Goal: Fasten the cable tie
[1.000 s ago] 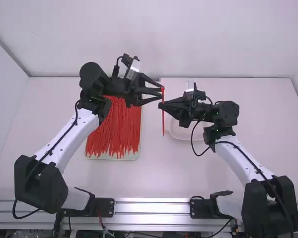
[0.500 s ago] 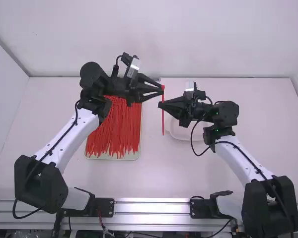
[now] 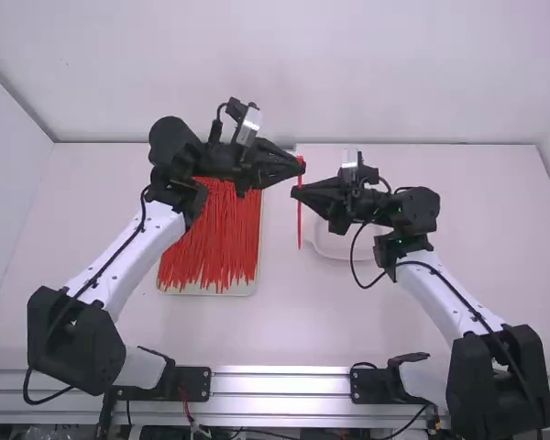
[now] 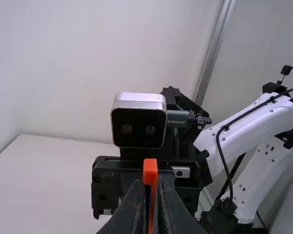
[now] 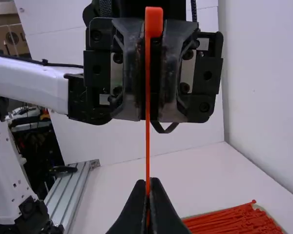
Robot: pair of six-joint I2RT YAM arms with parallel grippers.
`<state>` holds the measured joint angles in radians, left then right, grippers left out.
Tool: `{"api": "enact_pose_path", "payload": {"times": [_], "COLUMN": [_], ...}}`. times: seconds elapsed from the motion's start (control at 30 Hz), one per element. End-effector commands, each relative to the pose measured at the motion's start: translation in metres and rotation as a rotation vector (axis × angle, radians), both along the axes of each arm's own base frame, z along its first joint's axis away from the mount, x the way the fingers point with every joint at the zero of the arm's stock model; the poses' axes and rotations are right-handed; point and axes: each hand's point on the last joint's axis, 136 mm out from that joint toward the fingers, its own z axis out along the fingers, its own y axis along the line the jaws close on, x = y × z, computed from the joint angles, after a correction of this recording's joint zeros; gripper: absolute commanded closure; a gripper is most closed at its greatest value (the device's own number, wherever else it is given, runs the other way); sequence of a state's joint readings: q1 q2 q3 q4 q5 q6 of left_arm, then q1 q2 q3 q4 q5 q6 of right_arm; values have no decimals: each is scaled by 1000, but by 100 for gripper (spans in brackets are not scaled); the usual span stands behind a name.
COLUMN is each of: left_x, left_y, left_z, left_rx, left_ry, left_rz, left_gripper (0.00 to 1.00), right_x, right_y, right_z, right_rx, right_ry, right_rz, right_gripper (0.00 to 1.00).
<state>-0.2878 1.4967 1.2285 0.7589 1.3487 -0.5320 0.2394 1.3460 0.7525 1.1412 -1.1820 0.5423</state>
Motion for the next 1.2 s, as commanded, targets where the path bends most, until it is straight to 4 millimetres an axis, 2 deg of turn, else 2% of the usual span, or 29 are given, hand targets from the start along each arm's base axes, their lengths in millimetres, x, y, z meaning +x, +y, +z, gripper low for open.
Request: {"api": "enact_pose_path", "payload": {"times": [0.0, 0.17, 0.33, 0.47, 0.57, 0.63, 0.67, 0.7, 0.73, 0.87, 1.03, 1.17], "left_x": [-5, -4, -3, -4, 0, 8, 8, 10, 10, 12, 23, 33], "left_y": [-1, -1, 1, -1, -1, 1, 1, 2, 3, 4, 16, 30], "left_z": [14, 14, 14, 14, 15, 15, 15, 15, 15, 16, 17, 22], "left_rx": [-15, -15, -15, -15, -20, -25, -25, -25, -24, -28, -34, -41], "left_ry": [-38, -37, -39, -36, 17, 65, 65, 77, 84, 101, 169, 202], "left_rz": [-2, -1, 6, -1, 18, 55, 55, 61, 61, 71, 110, 149], "left_gripper": [92, 92, 98, 98, 98, 98, 98, 98, 98, 98, 98, 98], "right_x": [0, 1, 1, 0, -1, 0, 0, 1, 2, 8, 15, 13], "right_y": [2, 1, 0, 1, 2, 3, 3, 2, 0, -8, -18, -25], "right_z": [13, 13, 13, 13, 13, 13, 13, 13, 13, 13, 15, 18], "right_rx": [11, 11, 11, 12, 12, 14, 14, 15, 15, 13, 16, 9], "right_ry": [-37, -37, -37, -38, -39, -37, -37, -30, -28, -29, -48, -104], "right_rz": [2, -2, -3, 0, 4, 0, 0, -4, -8, -34, -70, -69], "right_gripper": [100, 100, 100, 100, 100, 89, 89, 78, 1, 1, 1, 1]}}
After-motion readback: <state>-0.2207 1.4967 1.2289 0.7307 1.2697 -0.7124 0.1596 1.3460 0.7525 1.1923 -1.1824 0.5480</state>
